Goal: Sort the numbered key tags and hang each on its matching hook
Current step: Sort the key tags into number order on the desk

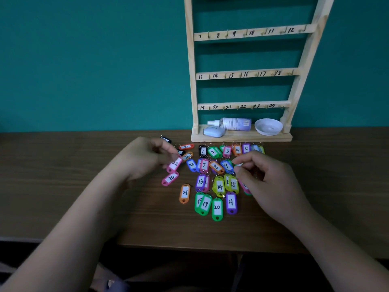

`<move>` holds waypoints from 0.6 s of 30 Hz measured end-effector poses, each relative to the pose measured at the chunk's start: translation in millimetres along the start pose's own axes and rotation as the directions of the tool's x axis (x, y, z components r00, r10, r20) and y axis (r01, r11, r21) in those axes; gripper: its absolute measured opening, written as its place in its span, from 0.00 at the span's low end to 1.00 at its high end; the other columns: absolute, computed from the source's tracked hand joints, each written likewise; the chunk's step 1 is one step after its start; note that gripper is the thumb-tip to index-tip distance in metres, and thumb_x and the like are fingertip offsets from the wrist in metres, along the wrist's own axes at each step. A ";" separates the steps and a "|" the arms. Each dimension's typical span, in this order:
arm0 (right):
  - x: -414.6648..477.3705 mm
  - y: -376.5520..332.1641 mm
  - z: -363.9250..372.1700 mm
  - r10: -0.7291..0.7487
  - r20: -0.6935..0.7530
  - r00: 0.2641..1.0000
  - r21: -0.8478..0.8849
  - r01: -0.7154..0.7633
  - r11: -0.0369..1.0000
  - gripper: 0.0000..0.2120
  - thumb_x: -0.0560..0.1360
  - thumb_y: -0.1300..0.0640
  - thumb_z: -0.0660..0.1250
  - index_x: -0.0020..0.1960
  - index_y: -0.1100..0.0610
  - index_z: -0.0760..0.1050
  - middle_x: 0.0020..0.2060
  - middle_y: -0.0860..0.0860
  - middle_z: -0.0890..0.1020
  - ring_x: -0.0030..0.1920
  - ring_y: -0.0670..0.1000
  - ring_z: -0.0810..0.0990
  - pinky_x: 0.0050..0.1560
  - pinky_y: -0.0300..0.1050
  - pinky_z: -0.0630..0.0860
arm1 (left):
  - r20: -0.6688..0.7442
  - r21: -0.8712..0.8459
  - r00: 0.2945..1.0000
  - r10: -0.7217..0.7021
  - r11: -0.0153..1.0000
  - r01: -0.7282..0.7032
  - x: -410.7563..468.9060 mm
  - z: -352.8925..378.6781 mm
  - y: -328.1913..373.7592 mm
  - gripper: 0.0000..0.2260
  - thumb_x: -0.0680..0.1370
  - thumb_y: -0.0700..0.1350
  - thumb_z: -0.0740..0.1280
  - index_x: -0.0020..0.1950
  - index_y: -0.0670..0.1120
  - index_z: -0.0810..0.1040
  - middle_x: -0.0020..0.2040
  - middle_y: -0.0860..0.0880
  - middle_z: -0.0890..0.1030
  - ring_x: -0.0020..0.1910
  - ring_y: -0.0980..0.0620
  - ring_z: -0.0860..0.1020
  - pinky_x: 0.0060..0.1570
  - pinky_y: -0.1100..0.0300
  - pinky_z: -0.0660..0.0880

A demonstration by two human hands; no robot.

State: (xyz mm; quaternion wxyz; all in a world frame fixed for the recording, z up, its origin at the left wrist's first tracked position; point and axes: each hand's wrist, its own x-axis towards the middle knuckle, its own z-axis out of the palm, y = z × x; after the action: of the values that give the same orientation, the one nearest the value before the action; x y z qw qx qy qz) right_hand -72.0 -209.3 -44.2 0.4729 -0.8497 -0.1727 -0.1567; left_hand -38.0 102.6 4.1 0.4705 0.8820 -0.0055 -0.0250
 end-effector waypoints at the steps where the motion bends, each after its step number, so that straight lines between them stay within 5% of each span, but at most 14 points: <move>1: -0.4 -0.9 0.1 -0.003 0.001 1.000 0.007 0.003 1.000 0.06 0.80 0.51 0.72 0.55 0.42 0.84 0.42 0.41 0.84 0.41 0.45 0.83 0.40 0.39 0.76 | 0.010 -0.032 1.000 0.007 0.999 -0.007 -1.7 3.2 3.9 0.04 0.76 0.42 0.78 0.49 0.50 0.88 0.41 0.45 0.87 0.37 0.55 0.82 0.46 0.57 0.75; 5: -1.7 -5.5 5.4 0.002 0.006 1.000 0.024 -0.002 1.000 0.06 0.80 0.51 0.74 0.54 0.40 0.84 0.43 0.41 0.84 0.45 0.43 0.84 0.42 0.34 0.74 | 0.044 -0.179 0.998 0.047 0.983 -0.038 -9.4 22.7 19.0 0.03 0.77 0.42 0.78 0.50 0.48 0.88 0.38 0.47 0.86 0.36 0.56 0.81 0.38 0.65 0.76; 11: -1.4 -13.4 12.7 0.008 0.057 0.998 0.012 -0.009 1.000 0.09 0.79 0.44 0.74 0.58 0.39 0.81 0.45 0.38 0.86 0.48 0.39 0.85 0.47 0.49 0.82 | 0.103 -0.360 0.990 0.094 0.931 -0.051 -20.5 64.7 37.2 0.02 0.78 0.39 0.76 0.50 0.44 0.86 0.39 0.45 0.85 0.37 0.54 0.81 0.36 0.65 0.77; 18: 0.3 -15.1 8.3 0.031 -0.012 0.999 0.053 -0.030 0.998 0.09 0.77 0.53 0.77 0.57 0.45 0.84 0.41 0.41 0.86 0.46 0.41 0.86 0.44 0.45 0.83 | 0.110 -0.364 0.982 0.157 0.925 -0.107 -22.4 85.6 43.7 0.03 0.79 0.38 0.75 0.52 0.40 0.84 0.43 0.41 0.87 0.39 0.53 0.84 0.40 0.62 0.77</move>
State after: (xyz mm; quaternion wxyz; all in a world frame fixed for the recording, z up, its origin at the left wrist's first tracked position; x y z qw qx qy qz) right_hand -77.6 -194.7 -36.9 0.4986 -0.8384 -0.1608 -0.1504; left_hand -63.9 8.0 -6.3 0.6216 0.7760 -0.0925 -0.0545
